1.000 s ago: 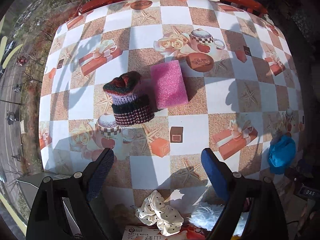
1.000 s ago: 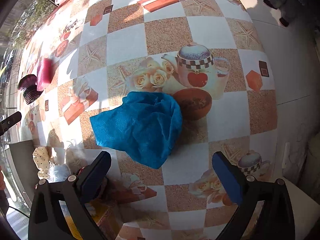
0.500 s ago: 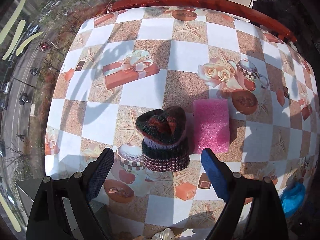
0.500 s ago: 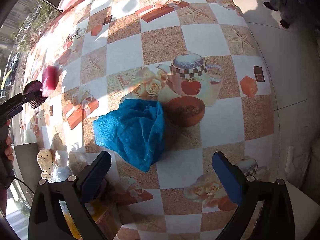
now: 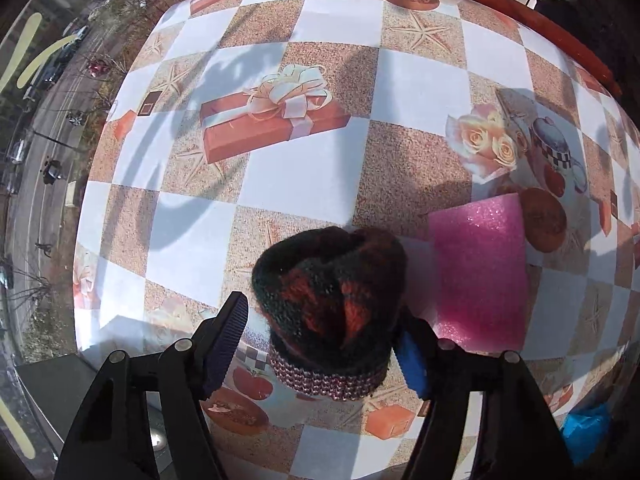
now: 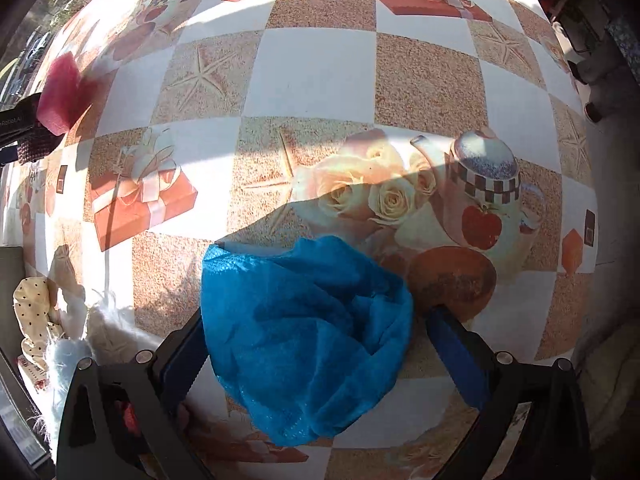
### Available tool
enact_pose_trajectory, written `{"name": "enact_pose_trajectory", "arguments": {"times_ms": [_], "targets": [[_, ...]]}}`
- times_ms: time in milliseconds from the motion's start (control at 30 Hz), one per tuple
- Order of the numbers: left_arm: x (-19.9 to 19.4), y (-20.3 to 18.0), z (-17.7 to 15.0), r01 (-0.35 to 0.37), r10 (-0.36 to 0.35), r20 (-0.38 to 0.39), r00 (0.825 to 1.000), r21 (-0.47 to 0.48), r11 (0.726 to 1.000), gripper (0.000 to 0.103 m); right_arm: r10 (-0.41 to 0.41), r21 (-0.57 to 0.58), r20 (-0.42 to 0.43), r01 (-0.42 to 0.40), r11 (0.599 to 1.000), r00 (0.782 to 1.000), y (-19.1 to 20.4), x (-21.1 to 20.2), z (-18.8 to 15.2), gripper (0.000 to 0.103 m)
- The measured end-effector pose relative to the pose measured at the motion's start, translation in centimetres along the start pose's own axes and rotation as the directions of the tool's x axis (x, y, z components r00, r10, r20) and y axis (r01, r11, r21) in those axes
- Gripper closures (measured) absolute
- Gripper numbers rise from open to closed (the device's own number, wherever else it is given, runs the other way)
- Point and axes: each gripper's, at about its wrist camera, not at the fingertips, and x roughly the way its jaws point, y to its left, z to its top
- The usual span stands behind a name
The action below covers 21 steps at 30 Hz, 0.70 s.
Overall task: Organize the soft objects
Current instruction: 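Grasp the striped knit hat with the left gripper while the right gripper grasps the blue plastic bag, then carry the knit hat and blue plastic bag over the white box with both grippers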
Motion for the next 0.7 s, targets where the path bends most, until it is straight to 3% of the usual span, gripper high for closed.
{"name": "enact_pose_trajectory", "arguments": {"times_ms": [67,233,300,333,400,433,500,700], "targets": [[-0.1,-0.2,0.1,0.041,-0.041,0.000,0.999,0.019,0.999,0.050,0.004,0.023,0.020,-0.004,1.000,1.000,-0.1,-0.1,-0.2,0.000],[-1.5,-0.7,-0.5,0.047,-0.050,0.041,0.998,0.053,0.997,0.062,0.042,0.014,-0.029,-0.042,0.999,0.999,0.0,0.0,0.7,0.000],[-2.4,-0.9,-1.3,0.038,-0.044,0.073,0.996,0.082,0.996,0.062,0.086,0.064,0.026,-0.088,0.994,0.996,0.0,-0.3,1.3,0.001],[-3.0,-1.1,-1.8,0.028,-0.037,0.089,0.995,0.101,0.995,0.063,0.082,0.071,0.045,-0.085,0.994,0.996,-0.1,-0.7,1.3,0.005],[-4.1,-1.3,-2.8,0.023,-0.038,0.114,0.993,0.130,0.991,0.063,0.070,0.061,0.054,-0.073,0.995,0.996,0.1,-1.0,1.5,0.034],[-4.8,-1.3,-3.4,0.024,-0.042,0.123,0.992,0.145,0.989,0.063,0.072,0.056,0.063,-0.076,0.996,0.995,0.2,-1.2,1.6,0.038],[-5.9,-1.1,-4.8,0.037,-0.059,0.133,0.989,0.162,0.986,0.063,0.082,0.055,0.064,-0.086,0.995,0.995,0.3,-1.6,1.7,0.063],[-9.7,-0.7,-9.8,0.108,-0.137,0.131,0.982,0.207,0.972,0.063,0.162,0.103,0.069,-0.168,0.980,0.984,-0.1,-4.4,0.2,0.064]]}}
